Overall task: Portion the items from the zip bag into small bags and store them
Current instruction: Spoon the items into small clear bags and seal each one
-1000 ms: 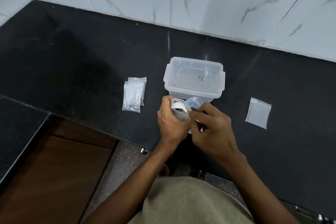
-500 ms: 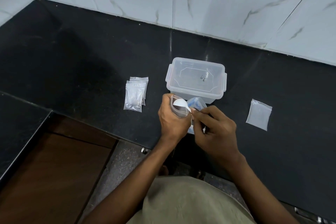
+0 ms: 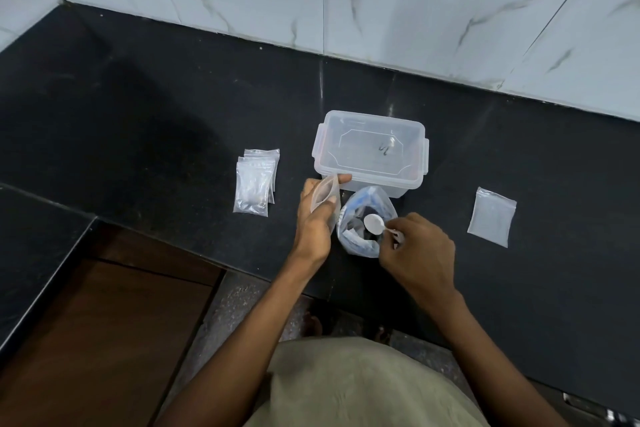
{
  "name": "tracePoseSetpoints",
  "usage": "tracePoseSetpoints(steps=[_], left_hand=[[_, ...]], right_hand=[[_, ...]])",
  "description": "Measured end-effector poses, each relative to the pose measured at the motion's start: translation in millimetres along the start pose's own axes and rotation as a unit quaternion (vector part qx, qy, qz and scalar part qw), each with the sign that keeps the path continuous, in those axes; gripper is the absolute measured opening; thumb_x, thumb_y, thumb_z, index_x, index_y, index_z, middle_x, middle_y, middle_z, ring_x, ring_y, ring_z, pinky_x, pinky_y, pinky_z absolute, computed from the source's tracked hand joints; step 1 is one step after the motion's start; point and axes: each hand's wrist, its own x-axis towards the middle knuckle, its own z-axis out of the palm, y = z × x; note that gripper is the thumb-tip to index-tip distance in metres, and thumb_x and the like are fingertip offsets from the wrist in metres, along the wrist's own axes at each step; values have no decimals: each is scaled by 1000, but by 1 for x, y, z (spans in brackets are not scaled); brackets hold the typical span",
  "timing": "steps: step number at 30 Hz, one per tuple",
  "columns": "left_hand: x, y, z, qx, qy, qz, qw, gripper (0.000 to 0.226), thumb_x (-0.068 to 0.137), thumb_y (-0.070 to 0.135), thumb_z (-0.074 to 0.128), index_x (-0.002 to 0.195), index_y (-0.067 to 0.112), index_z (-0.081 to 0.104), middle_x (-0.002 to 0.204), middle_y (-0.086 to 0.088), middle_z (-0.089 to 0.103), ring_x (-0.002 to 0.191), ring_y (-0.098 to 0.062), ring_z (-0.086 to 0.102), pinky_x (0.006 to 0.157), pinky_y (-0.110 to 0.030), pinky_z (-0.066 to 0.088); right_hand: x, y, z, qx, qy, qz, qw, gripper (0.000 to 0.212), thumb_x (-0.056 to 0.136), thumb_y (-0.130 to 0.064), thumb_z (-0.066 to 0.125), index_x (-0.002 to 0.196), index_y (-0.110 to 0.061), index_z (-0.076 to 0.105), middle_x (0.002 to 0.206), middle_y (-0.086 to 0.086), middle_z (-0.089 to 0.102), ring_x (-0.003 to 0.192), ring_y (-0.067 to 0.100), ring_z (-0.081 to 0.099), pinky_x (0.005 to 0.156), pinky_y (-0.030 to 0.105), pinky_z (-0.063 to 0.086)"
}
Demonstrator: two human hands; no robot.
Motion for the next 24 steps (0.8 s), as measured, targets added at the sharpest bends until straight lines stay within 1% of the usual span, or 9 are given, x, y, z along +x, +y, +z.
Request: tracePoseSetpoints(steps=[3,5,9,12,15,17,19,22,24], left_hand=[[3,6,1,-29,3,-15,999,39,83,7,56,116,19,71,120,-10,70,109,-16,66,92,-33,54],[6,4,0,-32,15,-9,999,33,81,1,66,112,12,69,104,-1,74,96,-10,69,82,-23,55],[8,3,1,-45,47,-13,998,27,81,-11,75,97,12,71,91,-5,77,86,-19,73,76,-34,62],[6,8,4,-40,77,15,996,25,81,-12,75,87,12,72,79,2,77,75,-12,73,67,-25,61],[7,11,4,-8,90,72,993,28,83,-9,75,86,19,75,79,9,78,77,-7,73,70,-21,58],[8,14,4,4,79,98,992,29,86,-6,73,87,22,77,83,11,78,80,-7,73,72,-22,58],[8,17,4,2,46,109,993,23,90,0,68,88,20,77,83,9,78,79,-7,72,71,-23,57],[6,20,4,-13,-38,104,994,17,93,6,60,91,11,77,81,3,77,75,-11,71,67,-25,56],[5,20,5,-18,-67,81,994,18,93,8,59,93,8,77,80,1,77,73,-12,71,66,-25,56]], right_hand=[[1,0,4,-41,-18,6,999,15,77,-27,76,90,-20,80,78,-1,70,63,23,66,53,24,39],[3,1,2,-53,-24,11,998,19,77,-32,77,93,-23,80,80,-2,71,67,24,69,55,25,41],[6,6,-4,-63,-36,16,997,23,76,-42,73,92,-26,79,79,-5,68,70,22,67,56,29,50],[8,7,-9,-58,-32,5,998,31,78,-49,70,97,-27,80,84,-5,71,75,18,64,58,30,52],[13,4,-13,-14,-24,-3,1000,37,79,-46,68,106,-23,79,94,-1,74,81,19,63,68,36,55],[18,2,-14,78,-23,-8,997,40,80,-40,71,115,-19,75,105,0,73,91,18,64,81,41,56],[24,-4,-18,205,-27,-13,978,42,83,-30,76,122,-16,70,111,-1,71,98,15,65,88,34,56],[34,-17,-28,315,-23,-18,949,37,86,-18,79,121,-13,69,111,-3,70,99,12,65,82,22,54],[38,-24,-32,341,-8,-15,940,23,87,-11,78,110,-10,72,104,-2,73,95,13,68,78,24,55]])
